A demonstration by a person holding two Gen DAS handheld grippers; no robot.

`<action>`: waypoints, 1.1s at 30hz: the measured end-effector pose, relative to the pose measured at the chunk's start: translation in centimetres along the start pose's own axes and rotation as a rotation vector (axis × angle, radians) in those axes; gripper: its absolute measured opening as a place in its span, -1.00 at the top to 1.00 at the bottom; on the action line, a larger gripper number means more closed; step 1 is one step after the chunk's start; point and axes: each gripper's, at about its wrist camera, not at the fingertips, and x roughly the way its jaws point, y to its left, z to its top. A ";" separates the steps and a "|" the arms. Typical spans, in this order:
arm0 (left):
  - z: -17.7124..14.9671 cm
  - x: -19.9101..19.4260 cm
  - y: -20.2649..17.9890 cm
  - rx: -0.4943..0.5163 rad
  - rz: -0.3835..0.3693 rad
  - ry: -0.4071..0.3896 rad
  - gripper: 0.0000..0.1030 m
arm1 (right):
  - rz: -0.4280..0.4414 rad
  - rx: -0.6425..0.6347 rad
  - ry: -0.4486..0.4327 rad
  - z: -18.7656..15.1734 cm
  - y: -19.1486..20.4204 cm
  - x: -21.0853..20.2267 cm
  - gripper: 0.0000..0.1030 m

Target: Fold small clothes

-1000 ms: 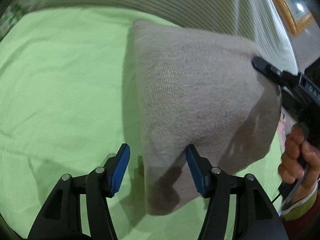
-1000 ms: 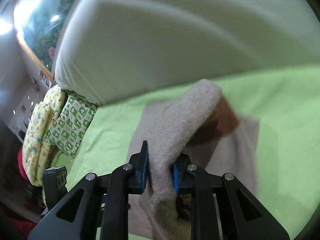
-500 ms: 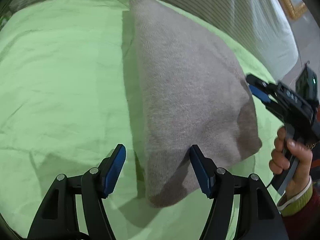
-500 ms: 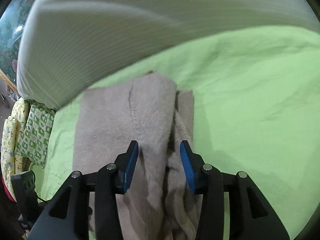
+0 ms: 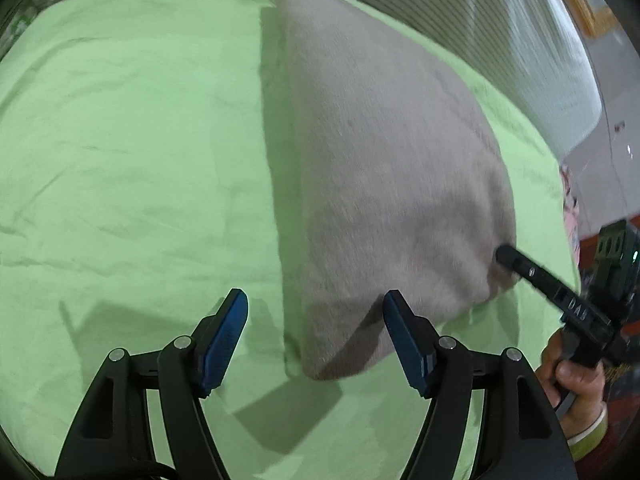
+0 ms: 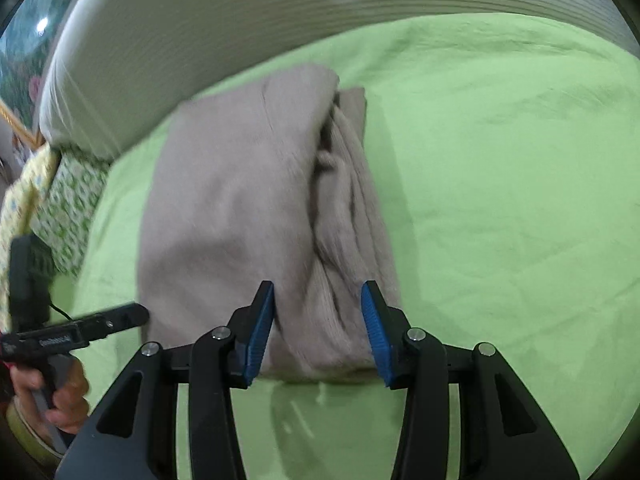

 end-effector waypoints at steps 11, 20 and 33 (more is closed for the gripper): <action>-0.7 2.7 -2.0 0.073 0.063 0.039 -0.33 | 0.028 -0.004 0.004 -0.7 -2.0 -1.6 0.78; -0.3 0.5 -1.1 0.054 0.025 0.044 -0.35 | -0.004 0.076 0.024 0.8 -2.3 -1.2 0.05; 6.6 -1.3 1.0 -0.069 -0.045 -0.052 -0.52 | 0.111 0.105 -0.050 7.0 -0.7 2.4 -0.45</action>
